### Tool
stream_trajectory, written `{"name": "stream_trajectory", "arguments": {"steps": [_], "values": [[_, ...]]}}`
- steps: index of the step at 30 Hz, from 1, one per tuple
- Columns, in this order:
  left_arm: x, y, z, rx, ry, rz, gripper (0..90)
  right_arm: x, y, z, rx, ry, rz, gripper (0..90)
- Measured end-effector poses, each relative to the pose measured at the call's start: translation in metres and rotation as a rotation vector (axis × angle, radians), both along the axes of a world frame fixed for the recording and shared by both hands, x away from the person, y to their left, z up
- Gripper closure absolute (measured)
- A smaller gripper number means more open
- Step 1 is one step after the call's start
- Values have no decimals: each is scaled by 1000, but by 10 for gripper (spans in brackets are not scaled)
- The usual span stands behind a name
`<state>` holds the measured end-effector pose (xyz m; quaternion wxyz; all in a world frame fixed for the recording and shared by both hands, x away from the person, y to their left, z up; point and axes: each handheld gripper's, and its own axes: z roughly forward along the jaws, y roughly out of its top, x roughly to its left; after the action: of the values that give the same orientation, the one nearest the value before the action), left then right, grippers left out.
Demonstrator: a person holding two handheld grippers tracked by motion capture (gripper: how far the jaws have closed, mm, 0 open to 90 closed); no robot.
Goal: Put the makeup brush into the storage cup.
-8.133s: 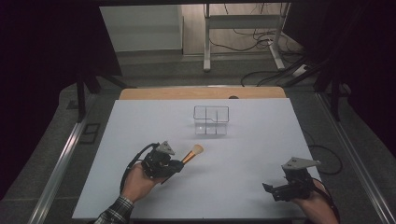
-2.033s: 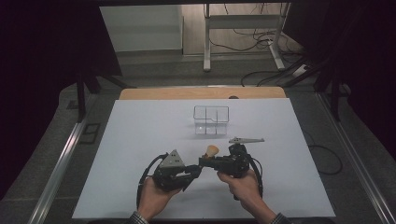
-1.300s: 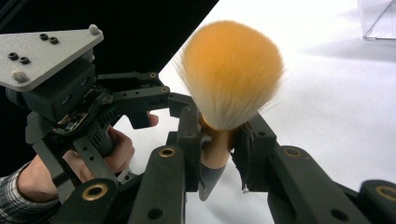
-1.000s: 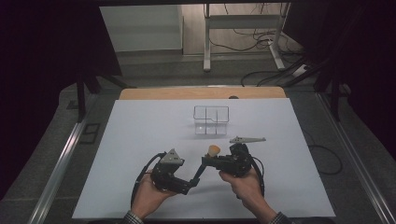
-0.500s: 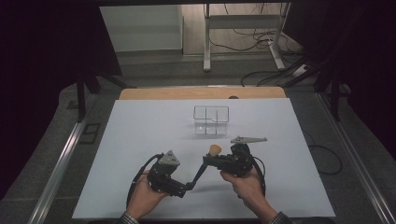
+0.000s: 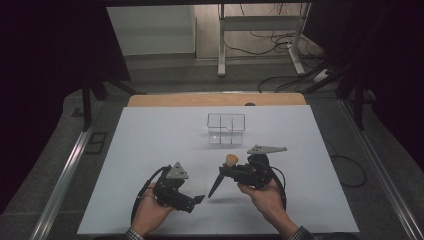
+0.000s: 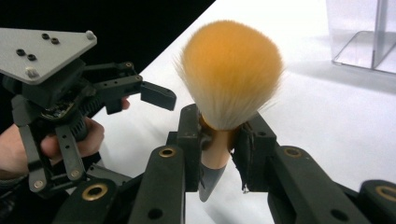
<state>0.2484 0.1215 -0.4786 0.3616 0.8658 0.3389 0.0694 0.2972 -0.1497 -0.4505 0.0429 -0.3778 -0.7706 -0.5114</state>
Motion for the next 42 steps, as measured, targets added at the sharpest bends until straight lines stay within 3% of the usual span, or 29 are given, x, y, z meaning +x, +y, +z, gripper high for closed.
{"name": "stream_trajectory", "arguments": {"steps": [35, 42], "values": [[-4, 32, -3, 28, -3, 78, 34, 9, -20, 11, -36, -62, -50, 729], [-7, 44, -3, -16, 11, 98, 33, 11, -23, 13, -52, -72, -60, 729]]}}
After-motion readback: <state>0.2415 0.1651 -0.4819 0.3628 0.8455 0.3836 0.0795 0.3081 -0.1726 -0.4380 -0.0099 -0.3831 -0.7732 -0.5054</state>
